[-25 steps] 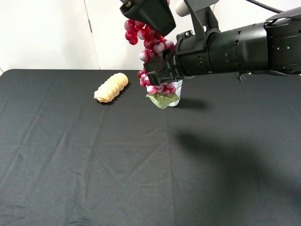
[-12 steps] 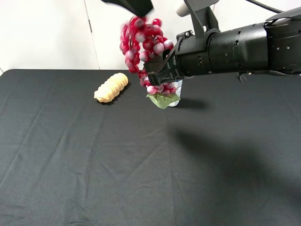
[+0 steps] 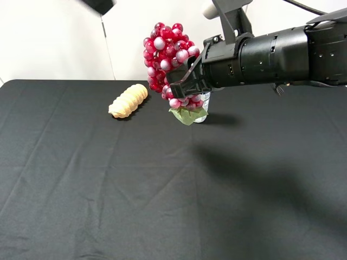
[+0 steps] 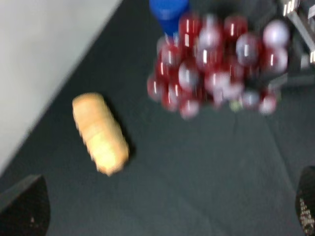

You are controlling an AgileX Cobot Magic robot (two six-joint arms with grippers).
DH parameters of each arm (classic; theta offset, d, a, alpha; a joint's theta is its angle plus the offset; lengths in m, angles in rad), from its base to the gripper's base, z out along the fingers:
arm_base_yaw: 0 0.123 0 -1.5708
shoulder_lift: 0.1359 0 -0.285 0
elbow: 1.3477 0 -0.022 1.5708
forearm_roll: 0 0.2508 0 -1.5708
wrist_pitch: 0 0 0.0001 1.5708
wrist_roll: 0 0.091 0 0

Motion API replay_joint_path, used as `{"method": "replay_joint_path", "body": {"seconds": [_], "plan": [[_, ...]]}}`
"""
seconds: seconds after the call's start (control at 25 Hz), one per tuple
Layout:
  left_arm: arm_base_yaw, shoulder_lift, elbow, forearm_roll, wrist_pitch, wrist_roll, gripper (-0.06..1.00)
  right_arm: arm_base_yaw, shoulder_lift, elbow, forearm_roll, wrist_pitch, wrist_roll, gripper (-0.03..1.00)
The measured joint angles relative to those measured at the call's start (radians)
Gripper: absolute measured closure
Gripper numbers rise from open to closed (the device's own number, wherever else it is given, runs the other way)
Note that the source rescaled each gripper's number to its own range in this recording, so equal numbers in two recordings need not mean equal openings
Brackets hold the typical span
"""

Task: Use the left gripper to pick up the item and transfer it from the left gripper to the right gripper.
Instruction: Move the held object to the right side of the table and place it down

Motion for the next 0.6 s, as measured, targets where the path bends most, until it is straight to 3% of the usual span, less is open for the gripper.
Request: {"method": "replay_joint_path", "body": {"seconds": [0.16, 0.36, 0.6], "plan": [[0.000, -0.019, 0.007, 0.049, 0.008, -0.102, -0.05, 0.000, 0.000, 0.000, 0.000, 0.000, 0.011, 0.94], [0.000, -0.079, 0.088, 0.079, 0.008, -0.141, -0.05, 0.000, 0.000, 0.000, 0.000, 0.000, 0.029, 0.94], [0.000, -0.235, 0.359, 0.128, 0.007, -0.205, -0.05, 0.000, 0.000, 0.000, 0.000, 0.000, 0.037, 0.94]]}}
